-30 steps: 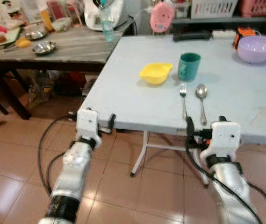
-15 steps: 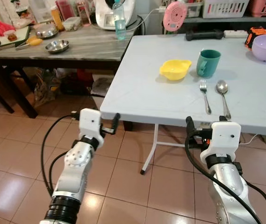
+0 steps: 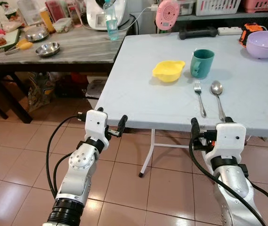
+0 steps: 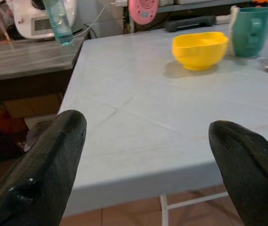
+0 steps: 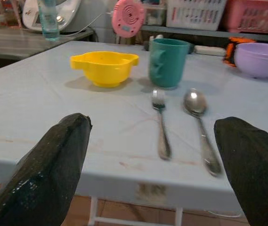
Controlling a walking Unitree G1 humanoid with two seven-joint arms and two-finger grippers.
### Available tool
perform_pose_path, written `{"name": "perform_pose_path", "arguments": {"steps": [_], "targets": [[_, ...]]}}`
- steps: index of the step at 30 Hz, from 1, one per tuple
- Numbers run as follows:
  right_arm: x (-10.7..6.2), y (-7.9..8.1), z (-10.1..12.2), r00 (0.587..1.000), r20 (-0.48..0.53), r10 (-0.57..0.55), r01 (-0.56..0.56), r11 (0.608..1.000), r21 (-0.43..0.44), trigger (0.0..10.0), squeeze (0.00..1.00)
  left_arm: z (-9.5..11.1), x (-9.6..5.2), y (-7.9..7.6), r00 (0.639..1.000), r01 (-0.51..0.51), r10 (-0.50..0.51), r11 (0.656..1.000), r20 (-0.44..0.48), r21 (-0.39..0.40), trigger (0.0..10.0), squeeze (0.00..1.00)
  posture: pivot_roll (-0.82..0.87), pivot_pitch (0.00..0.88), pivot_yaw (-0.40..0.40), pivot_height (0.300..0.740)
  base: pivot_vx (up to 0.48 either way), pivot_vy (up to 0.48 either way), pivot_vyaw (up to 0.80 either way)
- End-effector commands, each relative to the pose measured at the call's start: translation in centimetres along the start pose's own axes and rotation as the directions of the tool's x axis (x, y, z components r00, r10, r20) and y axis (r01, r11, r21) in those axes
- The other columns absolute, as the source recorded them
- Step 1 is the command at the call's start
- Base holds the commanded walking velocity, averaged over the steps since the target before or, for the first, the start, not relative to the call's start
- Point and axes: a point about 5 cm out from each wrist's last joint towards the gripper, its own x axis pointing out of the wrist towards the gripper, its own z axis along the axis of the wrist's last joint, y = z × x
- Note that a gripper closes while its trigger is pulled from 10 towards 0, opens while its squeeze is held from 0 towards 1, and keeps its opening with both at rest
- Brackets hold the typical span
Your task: Setting the table
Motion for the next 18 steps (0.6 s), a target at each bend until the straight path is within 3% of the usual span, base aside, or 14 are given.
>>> {"name": "perform_pose_path", "arguments": {"steps": [1, 18], "targets": [[0.08, 0.29, 0.26, 1.000, 0.011, 0.002, -0.002, 1.000, 0.006, 10.0, 0.00, 0.12, -0.26, 0.29, 1.000, -0.002, 0.002, 1.000, 0.002, 0.009, 10.0, 0.00, -0.20, 0.052, 0.128, 0.740, 0.375, 0.000, 0.00], [0.12, 0.29, 0.21, 1.000, 0.010, -0.001, 0.001, 1.000, 0.002, 10.0, 0.00, 0.13, -0.15, -0.18, 1.000, 0.019, -0.019, 1.000, 0.001, 0.005, 10.0, 0.00, -0.20, 0.049, 0.131, 0.740, 0.385, 0.000, 0.00]]}}
